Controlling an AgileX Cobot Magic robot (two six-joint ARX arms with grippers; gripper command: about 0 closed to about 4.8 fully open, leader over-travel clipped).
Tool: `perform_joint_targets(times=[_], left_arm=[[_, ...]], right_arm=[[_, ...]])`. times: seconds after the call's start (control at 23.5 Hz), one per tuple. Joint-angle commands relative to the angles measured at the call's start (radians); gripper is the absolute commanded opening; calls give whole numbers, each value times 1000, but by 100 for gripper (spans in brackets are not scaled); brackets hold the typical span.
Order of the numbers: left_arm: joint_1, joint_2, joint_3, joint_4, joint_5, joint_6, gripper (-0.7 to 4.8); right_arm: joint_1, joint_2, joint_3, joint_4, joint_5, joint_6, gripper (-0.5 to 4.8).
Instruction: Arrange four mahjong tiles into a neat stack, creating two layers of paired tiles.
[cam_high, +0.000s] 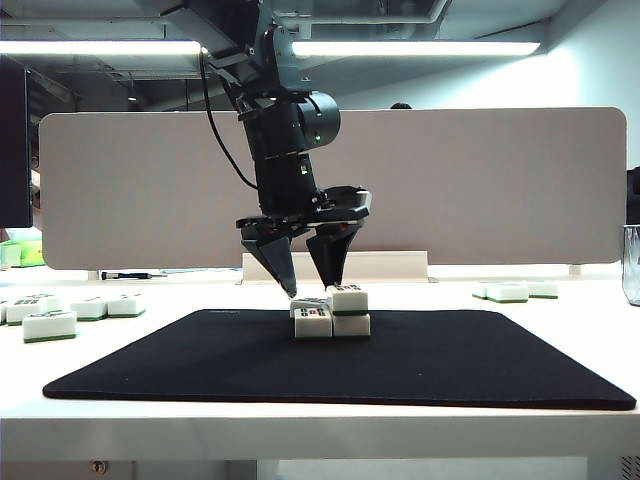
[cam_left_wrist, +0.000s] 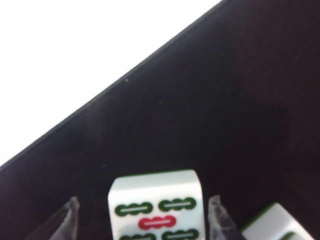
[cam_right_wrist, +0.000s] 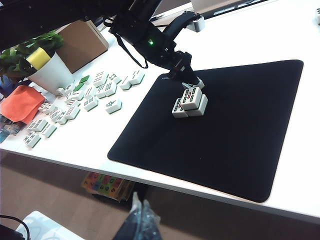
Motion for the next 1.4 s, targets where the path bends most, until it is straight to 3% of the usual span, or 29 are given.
perform_joint_targets(times=[0.04,0.26,0.34,0.51,0.6,0.89,1.19,1.4], left_arm=[[0,3,3,-2,-3,-10,334],[0,5,3,-2,-3,-10,326],[0,12,3,-5,-2,-10,275],[-2,15,3,-9,0,-10,259],[-2,14,3,-11,-1,-10,200],[-3,-10,6,-80,-2,-4,174],[11,-142,5,-139,5,183,174],[15,-195,-2,-188,135,322,174]], right_arm=[[1,-11,3,13,2,-3,-1],[1,-11,3,14,2,-3,-1],[1,-11,3,16,2,-3,-1],[1,-11,3,20,2,-3,-1],[1,-11,3,20,2,-3,-1],[1,-11,3,20,2,-3,-1],[1,-11,3,20,2,-3,-1],[1,-11,3,19,2,-3,-1]])
